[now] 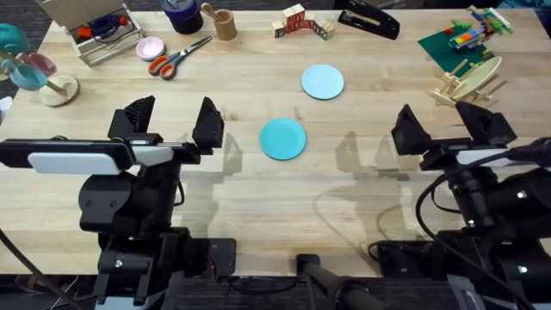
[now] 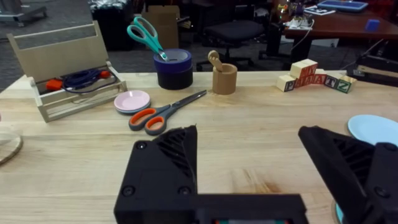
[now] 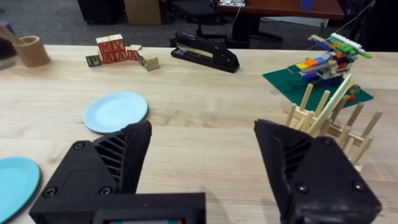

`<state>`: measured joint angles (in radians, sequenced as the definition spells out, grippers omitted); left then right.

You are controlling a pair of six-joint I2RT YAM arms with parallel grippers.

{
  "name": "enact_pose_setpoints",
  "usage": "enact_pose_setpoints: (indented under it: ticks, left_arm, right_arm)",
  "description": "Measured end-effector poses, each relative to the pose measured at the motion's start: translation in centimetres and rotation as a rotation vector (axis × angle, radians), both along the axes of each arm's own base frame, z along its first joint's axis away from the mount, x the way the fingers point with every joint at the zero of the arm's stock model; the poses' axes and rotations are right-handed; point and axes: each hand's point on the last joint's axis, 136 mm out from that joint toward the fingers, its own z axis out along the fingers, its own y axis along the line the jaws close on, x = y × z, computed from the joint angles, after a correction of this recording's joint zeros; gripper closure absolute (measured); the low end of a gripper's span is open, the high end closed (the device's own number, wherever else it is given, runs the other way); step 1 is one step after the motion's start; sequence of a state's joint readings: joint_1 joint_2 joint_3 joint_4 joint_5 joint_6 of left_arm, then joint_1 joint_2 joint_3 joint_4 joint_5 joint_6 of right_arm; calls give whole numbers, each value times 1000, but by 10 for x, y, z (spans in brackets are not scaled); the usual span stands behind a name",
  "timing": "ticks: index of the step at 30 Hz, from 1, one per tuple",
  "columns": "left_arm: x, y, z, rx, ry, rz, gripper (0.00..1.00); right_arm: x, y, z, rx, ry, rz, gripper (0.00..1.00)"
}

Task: Pick up the plates from the table one by one and place each into a slot on the dish rack.

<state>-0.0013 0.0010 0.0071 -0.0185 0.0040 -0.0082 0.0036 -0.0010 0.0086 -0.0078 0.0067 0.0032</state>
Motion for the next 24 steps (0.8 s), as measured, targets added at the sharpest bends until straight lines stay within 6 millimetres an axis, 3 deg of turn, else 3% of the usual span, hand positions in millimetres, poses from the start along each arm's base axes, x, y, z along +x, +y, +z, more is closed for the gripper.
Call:
enact_pose_setpoints:
  ticks: [9, 17, 20, 24]
  left_arm:
    - [0, 0, 1, 0, -4, -1, 8]
    - [-2, -4, 2, -35, 25, -23, 8]
    - [-8, -5, 27, -46, 0, -27, 8]
    - [-22, -5, 81, -53, -62, -31, 8]
  right_arm:
    - [0, 0, 0, 7, -1, 0, 5]
    - [0, 0, 16, 34, -56, -1, 5]
    - [-2, 0, 34, 39, -84, -1, 5]
    - [-10, 0, 85, 43, -151, 1, 5]
